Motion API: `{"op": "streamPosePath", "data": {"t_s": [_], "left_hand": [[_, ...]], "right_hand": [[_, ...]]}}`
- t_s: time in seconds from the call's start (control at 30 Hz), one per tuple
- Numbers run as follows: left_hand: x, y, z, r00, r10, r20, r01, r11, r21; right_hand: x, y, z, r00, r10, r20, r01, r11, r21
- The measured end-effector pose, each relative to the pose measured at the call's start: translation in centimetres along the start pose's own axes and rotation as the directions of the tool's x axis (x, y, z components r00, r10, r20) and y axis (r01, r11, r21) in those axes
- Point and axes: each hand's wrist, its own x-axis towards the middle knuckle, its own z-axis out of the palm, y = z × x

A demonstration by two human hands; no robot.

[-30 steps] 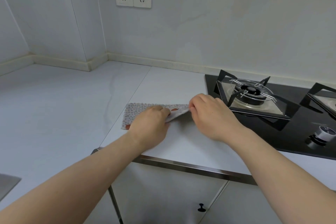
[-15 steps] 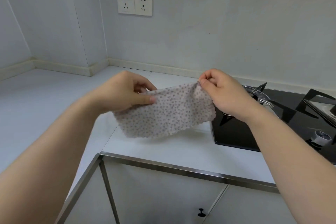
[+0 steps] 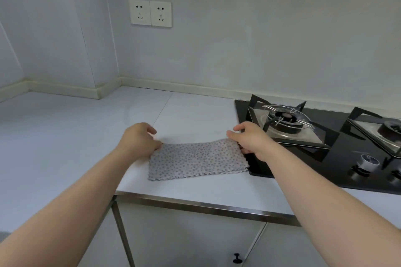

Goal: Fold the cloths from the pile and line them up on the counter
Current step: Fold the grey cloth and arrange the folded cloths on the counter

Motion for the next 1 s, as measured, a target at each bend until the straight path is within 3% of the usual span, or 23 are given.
{"op": "streamPosePath", "data": {"t_s": [0.07,0.1,0.17,0.23,0.3,0.4,0.6,0.67,0.73,0.83,0.93,1.0], "left_hand": [[-1.3,1.6,0.6,0.96,0.253,-0.12,-0.213,0.938,0.275],[-2.2,2.5,1.3,0.93,0.358,-0.084,-0.321,0.901,0.292],[-4.2,4.0,3.4,0.871,0.478,0.113,-0.491,0.84,0.229],[-5.7,4.3,5.8,0.827,0.477,0.3,-0.551,0.793,0.259],[-5.9,3.8,7.1,0.83,0.41,0.378,-0.538,0.769,0.346],[-5.5,3.2,7.6,0.845,0.375,0.38,-0.524,0.723,0.451],[-5.7,3.4,7.6,0.834,0.375,0.405,-0.536,0.723,0.435],[-5.6,3.9,6.3,0.804,0.367,0.468,-0.537,0.786,0.305],[-4.8,4.2,3.2,0.79,0.329,0.517,-0.404,0.914,0.034],[-2.9,3.7,-2.4,0.855,0.318,0.411,-0.232,0.941,-0.245],[-1.7,2.5,-5.5,0.944,0.175,0.279,-0.129,0.976,-0.175],[-1.4,2.0,-5.6,0.954,0.051,0.294,-0.005,0.988,-0.155]], "right_hand": [[-0.2,-0.2,0.2,1.0,-0.014,-0.011,0.014,0.997,-0.075],[-0.2,-0.3,0.2,0.999,-0.039,-0.025,0.036,0.991,-0.128],[-0.2,-0.3,0.5,0.994,-0.094,-0.054,0.083,0.979,-0.184],[-0.3,-0.5,0.9,0.989,-0.132,-0.061,0.12,0.978,-0.171],[-0.5,-1.0,1.2,0.981,-0.176,-0.076,0.161,0.972,-0.17],[-1.1,-2.6,2.1,0.946,-0.311,-0.092,0.282,0.928,-0.243],[-2.3,-7.3,5.3,0.913,-0.409,-0.004,0.4,0.894,-0.204],[-2.6,-8.1,6.3,0.91,-0.413,0.028,0.408,0.885,-0.223],[-2.9,-8.6,7.0,0.911,-0.41,0.038,0.408,0.886,-0.221],[-3.3,-8.9,7.9,0.917,-0.397,0.031,0.394,0.896,-0.206],[-3.8,-9.1,9.3,0.917,-0.393,0.063,0.397,0.895,-0.202],[-4.1,-9.1,10.4,0.92,-0.381,0.086,0.391,0.902,-0.185]]}}
